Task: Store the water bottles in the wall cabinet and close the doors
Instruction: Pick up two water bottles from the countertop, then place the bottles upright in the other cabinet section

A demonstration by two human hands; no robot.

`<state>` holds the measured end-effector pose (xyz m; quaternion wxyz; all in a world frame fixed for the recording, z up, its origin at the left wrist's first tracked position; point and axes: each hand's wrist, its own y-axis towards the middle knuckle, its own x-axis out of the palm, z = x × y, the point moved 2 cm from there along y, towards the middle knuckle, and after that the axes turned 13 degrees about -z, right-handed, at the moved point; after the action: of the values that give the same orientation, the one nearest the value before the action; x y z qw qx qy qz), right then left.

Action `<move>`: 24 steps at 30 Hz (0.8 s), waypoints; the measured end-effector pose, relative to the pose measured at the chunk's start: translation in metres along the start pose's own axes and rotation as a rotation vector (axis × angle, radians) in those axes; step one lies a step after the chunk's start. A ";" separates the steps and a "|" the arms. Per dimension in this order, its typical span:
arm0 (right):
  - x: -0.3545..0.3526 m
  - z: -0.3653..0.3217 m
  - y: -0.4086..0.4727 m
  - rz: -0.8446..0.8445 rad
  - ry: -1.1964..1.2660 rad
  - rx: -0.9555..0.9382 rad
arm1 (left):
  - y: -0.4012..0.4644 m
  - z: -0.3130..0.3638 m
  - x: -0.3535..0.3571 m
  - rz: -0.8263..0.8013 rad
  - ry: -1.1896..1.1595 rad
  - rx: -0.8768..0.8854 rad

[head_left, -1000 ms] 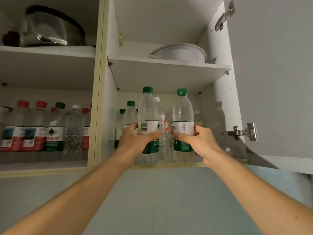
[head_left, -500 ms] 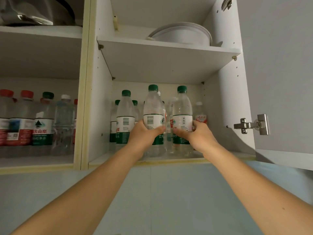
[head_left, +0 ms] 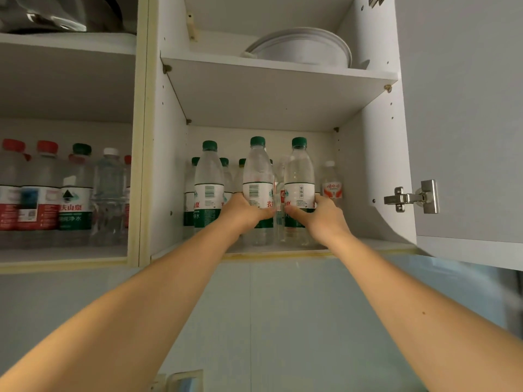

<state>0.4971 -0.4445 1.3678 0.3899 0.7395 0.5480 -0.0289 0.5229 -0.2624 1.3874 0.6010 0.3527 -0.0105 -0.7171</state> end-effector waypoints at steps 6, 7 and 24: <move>0.006 -0.007 -0.022 0.215 -0.219 -0.070 | -0.028 -0.003 -0.023 0.050 0.175 0.044; 0.009 -0.012 -0.029 0.292 -0.244 -0.122 | -0.036 -0.003 -0.026 0.095 0.199 0.074; 0.159 -0.004 -0.178 0.005 0.066 -0.552 | -0.200 -0.106 -0.048 0.199 -0.061 0.287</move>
<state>0.4104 -0.2998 1.1994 0.5586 0.6071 0.5458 0.1468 0.4080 -0.1224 1.2439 0.6118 0.4101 -0.1660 -0.6557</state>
